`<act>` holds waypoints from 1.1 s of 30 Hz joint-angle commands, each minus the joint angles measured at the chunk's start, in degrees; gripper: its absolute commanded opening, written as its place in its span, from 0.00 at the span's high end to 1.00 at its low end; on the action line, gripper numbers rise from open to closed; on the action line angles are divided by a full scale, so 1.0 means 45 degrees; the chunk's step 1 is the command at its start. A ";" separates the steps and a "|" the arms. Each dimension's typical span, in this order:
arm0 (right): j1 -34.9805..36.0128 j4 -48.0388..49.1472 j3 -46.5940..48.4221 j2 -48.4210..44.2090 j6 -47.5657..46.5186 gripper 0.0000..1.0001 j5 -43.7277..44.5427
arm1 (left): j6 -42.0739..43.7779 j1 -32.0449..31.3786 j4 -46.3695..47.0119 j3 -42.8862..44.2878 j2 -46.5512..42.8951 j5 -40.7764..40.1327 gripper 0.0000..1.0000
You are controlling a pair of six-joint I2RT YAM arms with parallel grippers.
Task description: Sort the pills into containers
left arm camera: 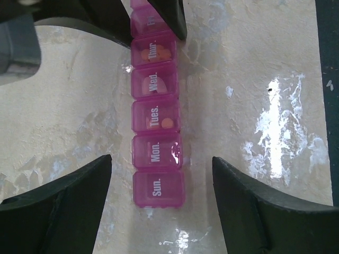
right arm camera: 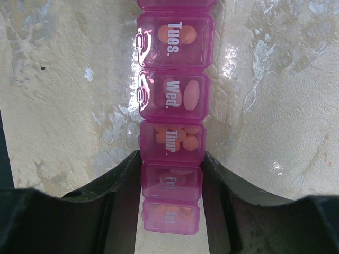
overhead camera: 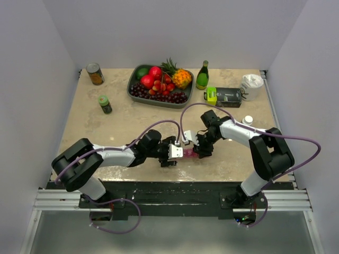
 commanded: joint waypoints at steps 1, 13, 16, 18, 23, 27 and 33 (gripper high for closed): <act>-0.0079 -0.0335 0.0347 0.0092 -0.0021 0.72 -0.0613 | 0.0396 -0.0449 0.1288 0.0319 0.0212 -0.1079 0.20; -0.0079 -0.0316 0.0386 0.0112 0.0155 0.75 -0.0633 | 0.0161 -0.1173 0.1230 0.0885 0.1248 -0.2818 0.41; -0.0079 -0.0277 0.0367 0.0132 0.0175 0.75 -0.0594 | 0.0103 -0.1212 0.1229 0.0944 0.1287 -0.2838 0.48; -0.0079 -0.0238 0.0367 0.0132 0.0194 0.75 -0.0594 | 0.0044 -0.1231 0.1191 0.0983 0.1288 -0.2819 0.53; -0.0078 -0.0199 0.0327 0.0151 0.0214 0.76 -0.0555 | -0.0229 -0.1231 0.0859 0.1120 0.1327 -0.2585 0.83; -0.0079 -0.0004 0.0269 0.0132 0.0331 0.76 -0.0419 | -0.0717 -0.1173 0.0644 0.1139 0.1054 -0.2351 0.91; -0.0079 0.0250 0.0152 0.0054 0.0429 0.77 -0.0184 | -0.2025 -0.0431 0.0585 0.1218 0.0703 -0.1141 0.91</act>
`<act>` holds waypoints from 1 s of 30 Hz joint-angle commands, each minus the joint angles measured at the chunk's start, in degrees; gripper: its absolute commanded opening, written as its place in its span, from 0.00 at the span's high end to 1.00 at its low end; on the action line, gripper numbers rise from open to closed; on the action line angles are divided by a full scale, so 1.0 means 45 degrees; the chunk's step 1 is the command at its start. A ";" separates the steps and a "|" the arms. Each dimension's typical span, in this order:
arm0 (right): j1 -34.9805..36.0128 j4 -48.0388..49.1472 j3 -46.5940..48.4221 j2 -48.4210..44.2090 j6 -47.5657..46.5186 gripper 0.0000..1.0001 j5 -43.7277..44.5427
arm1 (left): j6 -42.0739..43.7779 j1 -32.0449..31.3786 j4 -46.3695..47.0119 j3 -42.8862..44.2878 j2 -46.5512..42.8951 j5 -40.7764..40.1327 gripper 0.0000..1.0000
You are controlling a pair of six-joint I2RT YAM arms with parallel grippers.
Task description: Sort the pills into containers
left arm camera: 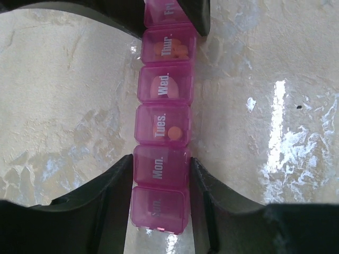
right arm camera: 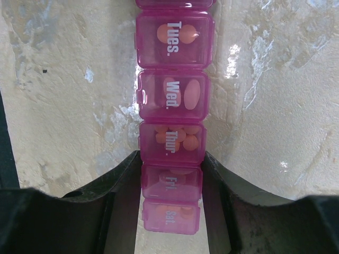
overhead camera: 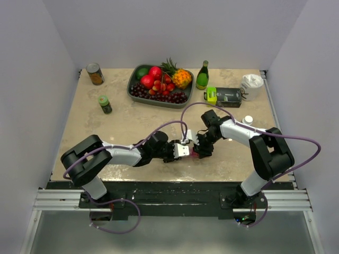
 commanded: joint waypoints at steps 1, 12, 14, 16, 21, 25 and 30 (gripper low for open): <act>0.0014 0.0386 0.0069 -0.0009 0.0123 0.77 -0.0116 | -0.1384 0.0657 0.0419 0.0474 -0.0576 0.1448 0.91; 0.0014 0.0582 0.0010 0.0010 0.0259 0.77 0.0040 | -0.2031 0.1127 0.0400 0.0416 -0.0576 0.2681 0.89; 0.0014 0.0601 -0.0009 0.0010 0.0279 0.77 0.0060 | -0.2245 0.1283 0.0361 0.0435 -0.0518 0.2993 0.89; 0.0033 0.0621 -0.0009 0.0010 0.0298 0.77 0.0060 | -0.2362 0.1361 0.0245 0.0513 -0.0439 0.3189 0.89; 0.0033 0.0640 -0.0009 0.0010 0.0318 0.77 0.0099 | -0.2577 0.1498 0.0068 0.0650 -0.0264 0.3463 0.87; 0.0033 0.0679 -0.0009 0.0010 0.0338 0.77 0.0099 | -0.2753 0.1576 -0.0165 0.0767 -0.0185 0.3502 0.86; 0.0033 0.0699 -0.0029 -0.0010 0.0357 0.77 0.0118 | -0.3163 0.1674 -0.0322 0.0904 0.0029 0.3560 0.86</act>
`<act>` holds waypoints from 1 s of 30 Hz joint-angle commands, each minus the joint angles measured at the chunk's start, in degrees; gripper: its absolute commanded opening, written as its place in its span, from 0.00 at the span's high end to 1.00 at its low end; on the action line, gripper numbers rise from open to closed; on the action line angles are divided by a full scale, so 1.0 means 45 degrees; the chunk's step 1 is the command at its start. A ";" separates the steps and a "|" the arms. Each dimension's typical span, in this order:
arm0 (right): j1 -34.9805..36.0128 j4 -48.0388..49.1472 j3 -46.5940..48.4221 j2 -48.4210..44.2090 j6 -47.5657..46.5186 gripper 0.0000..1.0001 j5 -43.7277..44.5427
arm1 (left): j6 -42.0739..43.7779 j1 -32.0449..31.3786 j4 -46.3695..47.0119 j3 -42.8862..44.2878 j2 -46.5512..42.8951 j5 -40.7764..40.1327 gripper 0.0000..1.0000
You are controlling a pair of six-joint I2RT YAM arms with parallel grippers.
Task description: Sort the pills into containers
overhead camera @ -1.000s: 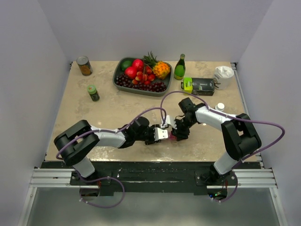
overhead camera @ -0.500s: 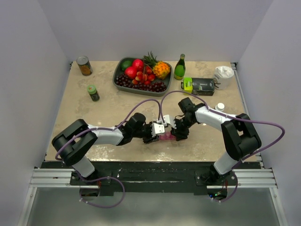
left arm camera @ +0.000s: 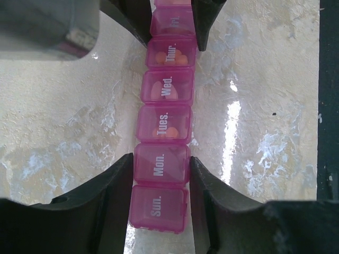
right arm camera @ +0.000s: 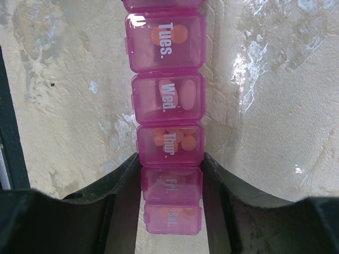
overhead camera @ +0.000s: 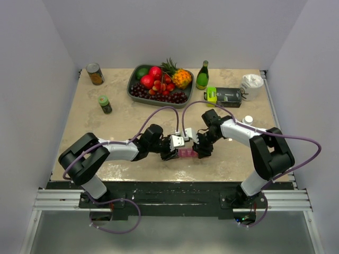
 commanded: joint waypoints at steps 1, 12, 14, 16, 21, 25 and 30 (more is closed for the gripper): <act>0.0096 0.0500 -0.0029 -0.0010 -0.0405 0.77 0.0395 | -0.1493 0.0212 0.0139 0.0637 0.0185 0.0705 0.85; 0.0096 0.0520 -0.0029 -0.0010 -0.0386 0.78 0.0415 | -0.1923 0.0427 0.0003 0.0773 0.0400 0.0959 0.83; 0.0096 0.0558 -0.0048 -0.0010 -0.0386 0.78 0.0434 | -0.1962 0.0427 -0.0037 0.0832 0.0458 0.1017 0.81; 0.0077 0.0558 -0.0048 -0.0010 -0.0386 0.78 0.0454 | -0.1981 0.0427 -0.0192 0.0910 0.0555 0.0959 0.80; 0.0096 0.0578 -0.0048 -0.0010 -0.0366 0.78 0.0473 | -0.1981 0.0427 -0.0330 0.0949 0.0615 0.0842 0.74; 0.0096 0.0597 -0.0048 -0.0029 -0.0366 0.78 0.0454 | -0.2060 0.0427 -0.0330 0.0930 0.0634 0.0803 0.68; 0.0096 0.0559 -0.0029 -0.0010 -0.0347 0.78 0.0434 | -0.1943 0.0408 -0.0252 0.0813 0.0596 0.0492 0.58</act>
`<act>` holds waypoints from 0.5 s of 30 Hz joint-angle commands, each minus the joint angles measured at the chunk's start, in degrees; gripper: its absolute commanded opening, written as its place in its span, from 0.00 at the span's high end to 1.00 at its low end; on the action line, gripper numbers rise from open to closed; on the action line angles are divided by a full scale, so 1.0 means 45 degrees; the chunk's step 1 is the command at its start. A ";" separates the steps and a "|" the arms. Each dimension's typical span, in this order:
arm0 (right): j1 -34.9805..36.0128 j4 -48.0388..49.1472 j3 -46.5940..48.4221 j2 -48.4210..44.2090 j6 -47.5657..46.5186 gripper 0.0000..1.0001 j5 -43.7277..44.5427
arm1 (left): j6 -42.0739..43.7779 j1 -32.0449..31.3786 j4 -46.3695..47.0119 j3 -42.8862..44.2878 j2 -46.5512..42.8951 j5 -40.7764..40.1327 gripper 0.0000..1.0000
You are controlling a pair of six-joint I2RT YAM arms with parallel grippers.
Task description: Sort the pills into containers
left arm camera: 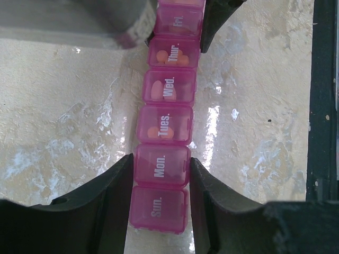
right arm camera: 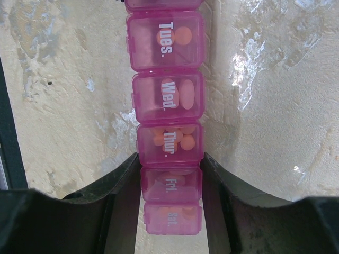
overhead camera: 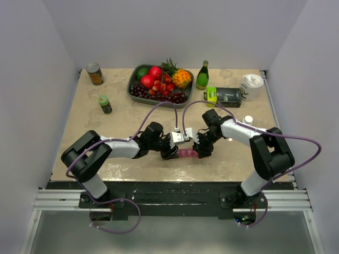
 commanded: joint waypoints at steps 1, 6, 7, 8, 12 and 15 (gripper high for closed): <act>0.0179 0.0549 -0.0024 0.0010 -0.0303 0.78 0.0463 | -0.0854 0.0009 0.0185 0.0274 0.0008 -0.0301 0.55; 0.0198 0.0490 0.0015 0.0029 -0.0264 0.78 0.0424 | -0.0445 -0.0283 0.0342 0.0078 -0.0188 -0.0983 0.48; 0.0179 0.0490 0.0015 0.0049 -0.0264 0.78 0.0405 | -0.0386 -0.0342 0.0323 0.0039 -0.0227 -0.1102 0.47; 0.0179 0.0509 0.0034 0.0049 -0.0245 0.78 0.0405 | -0.0250 -0.0458 0.0342 0.0019 -0.0227 -0.1180 0.47; 0.0198 0.0490 0.0054 0.0068 -0.0225 0.78 0.0385 | 0.0004 -0.0733 0.0479 -0.0118 -0.0325 -0.1863 0.44; 0.0179 0.0451 0.0074 0.0088 -0.0205 0.78 0.0385 | 0.0180 -0.0869 0.0634 -0.0273 -0.0442 -0.2137 0.39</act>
